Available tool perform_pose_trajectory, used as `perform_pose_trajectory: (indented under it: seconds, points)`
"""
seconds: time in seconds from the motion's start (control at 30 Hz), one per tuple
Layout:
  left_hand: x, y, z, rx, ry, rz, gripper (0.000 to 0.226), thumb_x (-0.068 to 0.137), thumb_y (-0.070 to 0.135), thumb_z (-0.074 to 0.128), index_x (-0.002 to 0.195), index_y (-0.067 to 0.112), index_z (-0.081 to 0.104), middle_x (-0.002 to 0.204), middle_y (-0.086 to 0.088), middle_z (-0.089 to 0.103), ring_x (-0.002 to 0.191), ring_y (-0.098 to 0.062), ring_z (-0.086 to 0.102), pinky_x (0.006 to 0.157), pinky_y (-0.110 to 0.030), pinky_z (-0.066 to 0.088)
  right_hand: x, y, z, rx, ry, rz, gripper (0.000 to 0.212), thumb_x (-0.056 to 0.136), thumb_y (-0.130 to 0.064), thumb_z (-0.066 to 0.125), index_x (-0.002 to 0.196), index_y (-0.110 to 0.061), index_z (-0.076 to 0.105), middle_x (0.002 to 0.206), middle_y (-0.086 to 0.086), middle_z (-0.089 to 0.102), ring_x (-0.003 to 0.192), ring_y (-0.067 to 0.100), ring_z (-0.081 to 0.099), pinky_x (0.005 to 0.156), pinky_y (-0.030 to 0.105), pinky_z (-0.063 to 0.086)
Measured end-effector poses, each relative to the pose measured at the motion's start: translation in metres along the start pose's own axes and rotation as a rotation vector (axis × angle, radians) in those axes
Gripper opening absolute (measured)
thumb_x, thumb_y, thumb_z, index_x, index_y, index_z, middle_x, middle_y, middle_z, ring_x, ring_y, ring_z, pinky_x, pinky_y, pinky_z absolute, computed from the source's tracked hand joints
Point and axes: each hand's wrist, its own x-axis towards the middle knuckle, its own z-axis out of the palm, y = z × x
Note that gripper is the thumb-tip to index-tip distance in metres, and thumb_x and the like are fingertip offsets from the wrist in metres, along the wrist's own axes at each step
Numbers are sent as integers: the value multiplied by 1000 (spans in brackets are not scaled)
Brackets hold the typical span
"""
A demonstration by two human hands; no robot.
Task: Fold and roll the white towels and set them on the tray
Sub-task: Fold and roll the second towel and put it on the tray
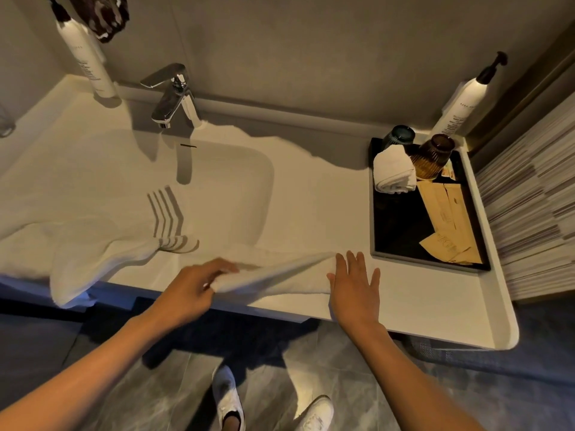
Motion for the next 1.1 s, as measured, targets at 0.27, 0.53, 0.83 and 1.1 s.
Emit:
perform_pose_trajectory:
  seconds: [0.27, 0.53, 0.83, 1.1]
  points:
    - [8, -14, 12, 1, -32, -409, 45, 98, 36, 56, 54, 27, 49, 52, 8, 50, 55, -9, 48, 57, -29, 33, 2, 3, -1, 7, -13, -21, 56, 104, -28, 33, 156, -20, 13, 165, 5, 8, 152, 24, -1, 120, 58, 1]
    - [35, -12, 13, 383, 137, -546, 46, 99, 36, 43, 58, 16, 46, 59, -2, 49, 67, -29, 55, 64, -36, 34, -2, 11, -8, -37, -42, -28, 58, 104, -38, 31, 156, -29, 9, 166, 2, 4, 152, 27, -4, 120, 58, 4]
    - [34, 52, 101, 582, 20, 252, 50, 104, 36, 36, 148, 15, 44, 157, -8, 38, 145, -28, 34, 122, -47, 22, 3, 3, -28, 353, 76, 365, 82, 82, -59, 62, 142, -11, 33, 140, 15, 40, 127, 35, 42, 99, 48, 42]
    - [40, 32, 127, 680, -179, 164, 68, 103, 54, 16, 159, 19, -3, 166, -1, -10, 152, -22, -13, 124, -43, -3, 15, 7, -38, 573, -92, 494, 77, 86, -47, 67, 141, -5, 32, 137, 17, 50, 121, 37, 54, 95, 43, 47]
